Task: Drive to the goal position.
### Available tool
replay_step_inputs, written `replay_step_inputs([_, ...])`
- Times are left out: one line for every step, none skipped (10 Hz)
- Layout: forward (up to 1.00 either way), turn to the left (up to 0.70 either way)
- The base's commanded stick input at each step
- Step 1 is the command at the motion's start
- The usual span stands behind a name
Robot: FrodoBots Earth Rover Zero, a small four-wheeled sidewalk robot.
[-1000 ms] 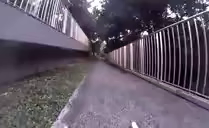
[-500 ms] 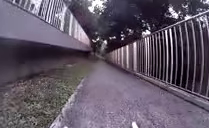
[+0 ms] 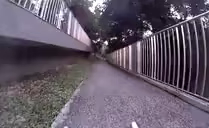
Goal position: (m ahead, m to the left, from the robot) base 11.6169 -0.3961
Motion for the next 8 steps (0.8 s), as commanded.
replay_step_inputs([0.70,-0.11])
replay_step_inputs([0.70,-0.14])
replay_step_inputs([0.70,-0.14])
replay_step_inputs([0.70,-0.14])
replay_step_inputs([0.70,-0.14])
replay_step_inputs([0.70,-0.14])
replay_step_inputs([0.70,-0.14])
replay_step_inputs([0.70,-0.14])
